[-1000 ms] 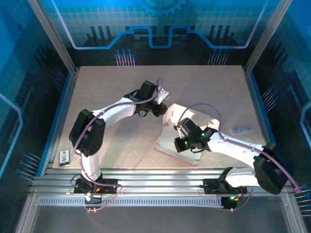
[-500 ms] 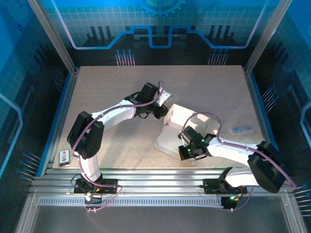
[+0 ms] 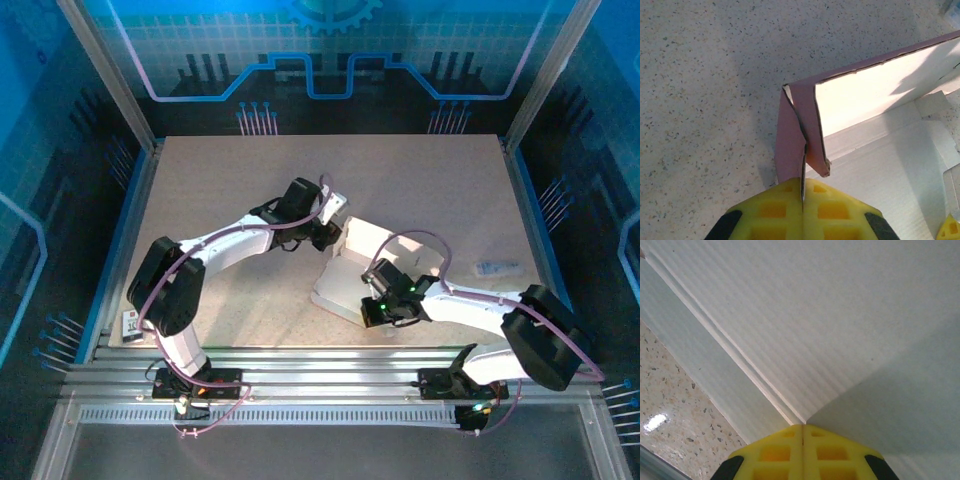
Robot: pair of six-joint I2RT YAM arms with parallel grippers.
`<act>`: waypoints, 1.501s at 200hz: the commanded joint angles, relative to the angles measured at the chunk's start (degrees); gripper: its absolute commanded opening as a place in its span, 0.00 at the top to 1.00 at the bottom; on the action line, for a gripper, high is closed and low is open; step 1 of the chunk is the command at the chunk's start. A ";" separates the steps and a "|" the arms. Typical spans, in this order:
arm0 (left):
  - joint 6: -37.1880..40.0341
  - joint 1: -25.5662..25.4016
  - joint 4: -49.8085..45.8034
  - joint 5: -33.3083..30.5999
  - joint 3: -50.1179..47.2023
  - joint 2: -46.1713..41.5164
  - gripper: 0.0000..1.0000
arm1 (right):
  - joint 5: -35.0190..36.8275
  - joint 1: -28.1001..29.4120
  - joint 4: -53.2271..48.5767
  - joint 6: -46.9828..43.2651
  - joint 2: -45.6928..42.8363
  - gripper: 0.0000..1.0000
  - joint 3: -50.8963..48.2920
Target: Fold the paper box
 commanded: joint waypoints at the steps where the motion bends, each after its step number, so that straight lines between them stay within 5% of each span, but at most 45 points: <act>1: -1.46 -0.52 -1.12 0.40 -3.29 -1.86 1.00 | 2.98 1.18 -0.56 1.53 1.81 0.96 0.20; 245: -15.60 -0.54 8.30 -0.65 -13.88 -4.34 1.00 | 4.48 5.56 1.01 3.70 6.55 0.97 4.44; 300: -12.31 -0.62 11.06 -2.62 -17.71 -5.13 1.00 | 4.44 5.69 0.75 3.54 6.74 0.96 5.30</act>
